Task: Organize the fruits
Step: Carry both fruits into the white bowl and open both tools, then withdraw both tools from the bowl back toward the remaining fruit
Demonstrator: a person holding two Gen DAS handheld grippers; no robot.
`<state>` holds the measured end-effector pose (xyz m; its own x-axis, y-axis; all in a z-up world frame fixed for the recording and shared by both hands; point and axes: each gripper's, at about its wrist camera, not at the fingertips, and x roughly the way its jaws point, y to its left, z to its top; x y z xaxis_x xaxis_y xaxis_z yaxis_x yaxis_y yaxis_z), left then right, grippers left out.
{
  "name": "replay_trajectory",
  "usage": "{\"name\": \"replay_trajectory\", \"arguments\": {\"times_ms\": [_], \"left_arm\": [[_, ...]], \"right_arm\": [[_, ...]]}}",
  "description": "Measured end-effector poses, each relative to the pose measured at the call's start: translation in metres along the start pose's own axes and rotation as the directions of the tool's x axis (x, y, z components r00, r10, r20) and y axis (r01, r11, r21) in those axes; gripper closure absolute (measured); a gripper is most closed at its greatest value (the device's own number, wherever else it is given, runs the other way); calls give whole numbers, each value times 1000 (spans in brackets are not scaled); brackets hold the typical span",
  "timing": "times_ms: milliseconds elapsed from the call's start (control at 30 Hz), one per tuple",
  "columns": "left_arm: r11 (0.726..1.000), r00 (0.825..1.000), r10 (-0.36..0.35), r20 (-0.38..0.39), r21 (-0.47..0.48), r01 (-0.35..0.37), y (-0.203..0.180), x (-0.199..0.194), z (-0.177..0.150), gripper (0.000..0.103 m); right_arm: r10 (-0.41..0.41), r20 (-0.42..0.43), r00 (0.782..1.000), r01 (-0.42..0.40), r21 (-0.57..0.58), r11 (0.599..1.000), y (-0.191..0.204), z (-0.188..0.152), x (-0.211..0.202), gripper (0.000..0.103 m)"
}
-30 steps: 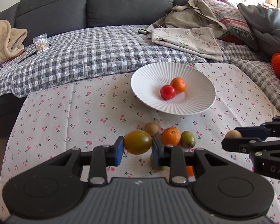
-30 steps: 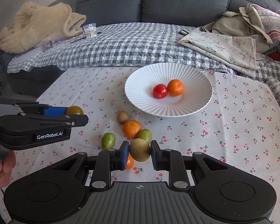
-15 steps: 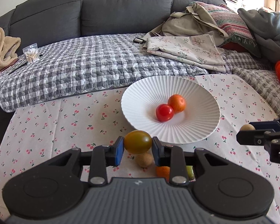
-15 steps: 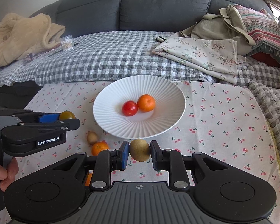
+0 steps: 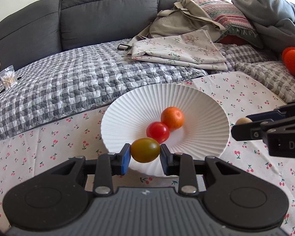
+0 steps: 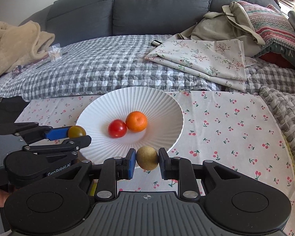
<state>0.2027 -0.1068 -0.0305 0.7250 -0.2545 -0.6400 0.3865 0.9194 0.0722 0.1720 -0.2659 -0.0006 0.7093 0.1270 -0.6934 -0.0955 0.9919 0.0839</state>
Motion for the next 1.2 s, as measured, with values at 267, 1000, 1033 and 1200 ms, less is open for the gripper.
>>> {"name": "replay_trajectory", "arguments": {"times_ms": [267,1000,1033,1200], "left_arm": [[1000,1000,-8,-28,24,8,-6,19,-7,73],[993,999,-47,21,-110,49,22,-15,5,62],[993,999,-46,22,-108,48,22,-19,6,61],[992,999,-44,13,-119,45,20,-36,3,49]], "right_arm": [[-2,-33,999,0,-34,999,16,0,33,79],[44,10,999,-45,89,995,3,11,0,77],[48,10,999,-49,93,994,4,11,-3,75],[56,-4,998,-55,99,994,9,9,-20,64]]}}
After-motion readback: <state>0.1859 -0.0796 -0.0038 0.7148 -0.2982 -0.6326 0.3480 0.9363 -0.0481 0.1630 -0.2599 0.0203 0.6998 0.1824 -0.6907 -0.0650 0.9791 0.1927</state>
